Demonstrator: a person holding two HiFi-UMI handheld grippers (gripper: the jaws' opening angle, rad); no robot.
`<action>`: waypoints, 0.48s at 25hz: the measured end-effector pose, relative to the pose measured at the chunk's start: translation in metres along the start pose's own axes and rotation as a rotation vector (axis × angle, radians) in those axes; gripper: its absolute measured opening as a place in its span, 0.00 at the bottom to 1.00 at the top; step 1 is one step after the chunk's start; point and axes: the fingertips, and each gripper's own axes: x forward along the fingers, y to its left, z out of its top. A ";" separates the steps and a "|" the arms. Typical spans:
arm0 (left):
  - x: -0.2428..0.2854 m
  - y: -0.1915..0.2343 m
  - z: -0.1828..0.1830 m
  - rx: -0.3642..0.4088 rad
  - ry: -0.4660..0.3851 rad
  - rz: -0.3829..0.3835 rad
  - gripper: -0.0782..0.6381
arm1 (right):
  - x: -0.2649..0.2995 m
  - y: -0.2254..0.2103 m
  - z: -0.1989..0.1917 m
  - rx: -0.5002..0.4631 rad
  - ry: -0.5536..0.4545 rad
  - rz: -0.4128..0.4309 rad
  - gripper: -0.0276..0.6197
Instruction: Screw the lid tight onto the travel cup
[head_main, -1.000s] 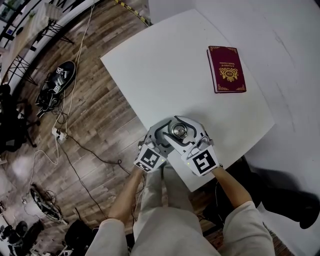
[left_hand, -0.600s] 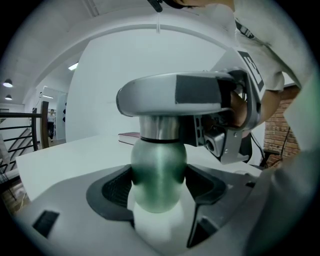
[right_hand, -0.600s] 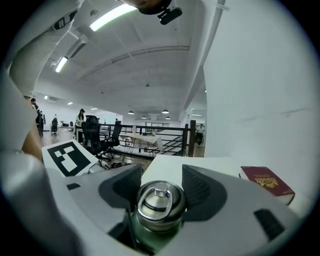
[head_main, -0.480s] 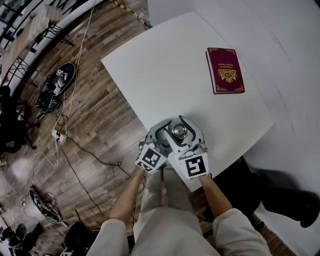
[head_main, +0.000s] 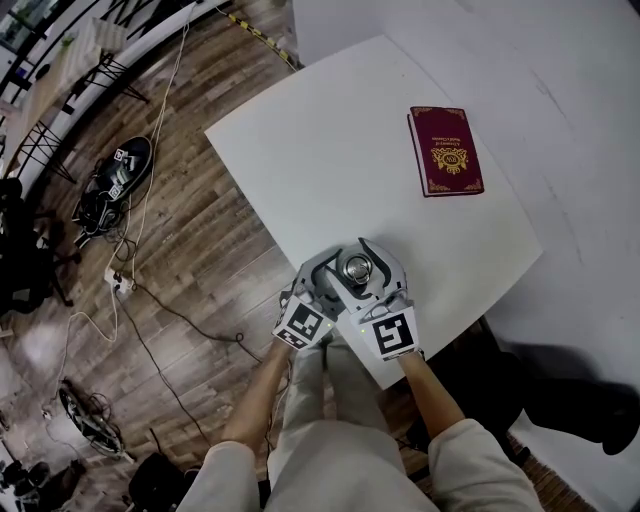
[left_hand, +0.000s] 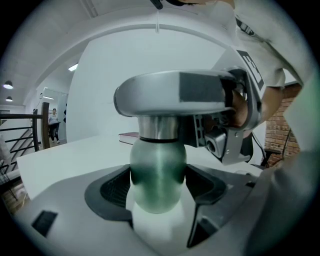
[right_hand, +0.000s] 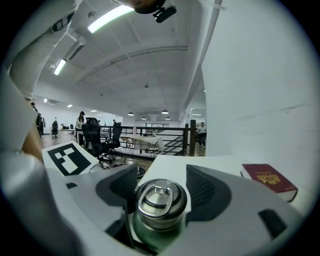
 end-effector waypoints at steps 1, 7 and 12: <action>0.000 0.000 0.000 -0.003 -0.001 0.002 0.56 | -0.001 0.000 -0.001 0.010 0.005 0.009 0.53; -0.012 -0.001 0.007 -0.019 -0.004 0.018 0.57 | -0.013 -0.004 0.001 0.034 0.008 0.006 0.53; -0.031 -0.003 0.005 -0.055 0.002 0.057 0.57 | -0.029 -0.004 0.006 0.049 0.003 -0.009 0.51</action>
